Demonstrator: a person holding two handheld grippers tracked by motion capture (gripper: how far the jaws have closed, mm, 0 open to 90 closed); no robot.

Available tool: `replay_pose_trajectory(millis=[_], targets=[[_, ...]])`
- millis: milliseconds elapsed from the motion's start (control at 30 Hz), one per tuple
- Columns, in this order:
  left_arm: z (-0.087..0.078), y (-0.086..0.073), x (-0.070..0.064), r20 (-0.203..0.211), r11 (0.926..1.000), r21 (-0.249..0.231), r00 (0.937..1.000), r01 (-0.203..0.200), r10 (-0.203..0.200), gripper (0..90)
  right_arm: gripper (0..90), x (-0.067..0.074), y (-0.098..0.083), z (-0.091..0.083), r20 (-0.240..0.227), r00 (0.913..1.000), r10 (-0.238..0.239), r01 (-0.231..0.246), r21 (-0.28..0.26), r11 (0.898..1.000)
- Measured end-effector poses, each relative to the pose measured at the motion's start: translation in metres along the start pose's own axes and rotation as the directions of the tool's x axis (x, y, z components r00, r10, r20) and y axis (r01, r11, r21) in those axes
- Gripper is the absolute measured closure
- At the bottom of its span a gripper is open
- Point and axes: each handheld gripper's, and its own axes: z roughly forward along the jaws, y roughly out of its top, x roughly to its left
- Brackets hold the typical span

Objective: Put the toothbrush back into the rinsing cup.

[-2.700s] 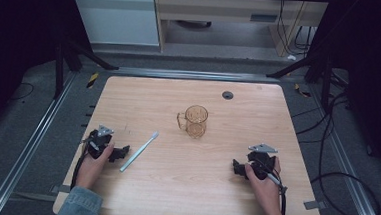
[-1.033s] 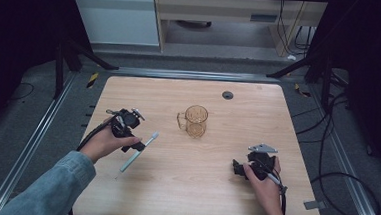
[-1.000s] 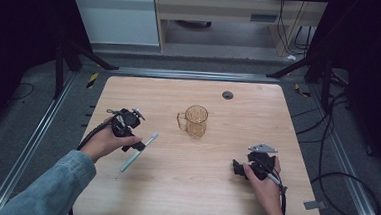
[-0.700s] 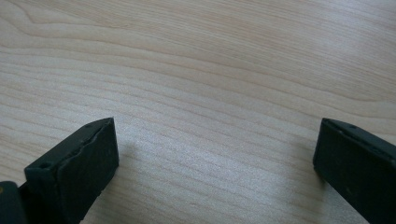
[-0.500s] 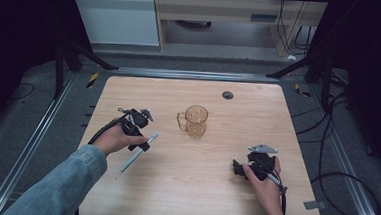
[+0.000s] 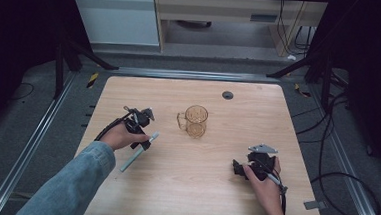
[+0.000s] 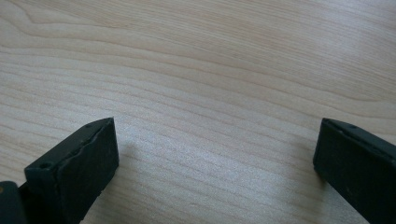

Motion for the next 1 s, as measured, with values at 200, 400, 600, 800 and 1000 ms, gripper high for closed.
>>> replay_pose_trajectory(millis=[200, 400, 600, 800, 1000], targets=[[0.009, 0.003, -0.005, 0.003, 0.9993, 0.032, 0.9998, -0.017, 0.017, 32.0, 0.4, 0.0, 0.0, 0.0, 0.0, 1.0, 0.002, -0.002, -0.002, 1.0], [0.013, 0.007, -0.008, 0.011, 0.9985, 0.048, 0.9996, -0.027, 0.026, 33.3, 0.4, 0.0, 0.0, 0.0, 0.0, 1.0, 0.004, -0.004, -0.002, 1.0], [0.017, 0.008, -0.005, 0.005, 0.9975, 0.068, 0.9998, -0.018, 0.018, 35.2, 0.4, 0.0, 0.0, 0.0, -0.001, 1.0, 0.003, -0.003, -0.001, 1.0], [0.019, 0.009, -0.002, 0.013, 0.9965, 0.083, 0.9999, 0.005, -0.006, 37.9, 0.4, 0.0, 0.0, 0.0, 0.0, 1.0, 0.003, -0.003, -0.002, 1.0], [0.021, 0.008, 0.0, 0.026, 0.9956, 0.093, 0.9996, 0.008, -0.01, 43.0, 0.4, 0.0, 0.0, 0.0, -0.001, 1.0, 0.004, -0.004, -0.001, 1.0]])
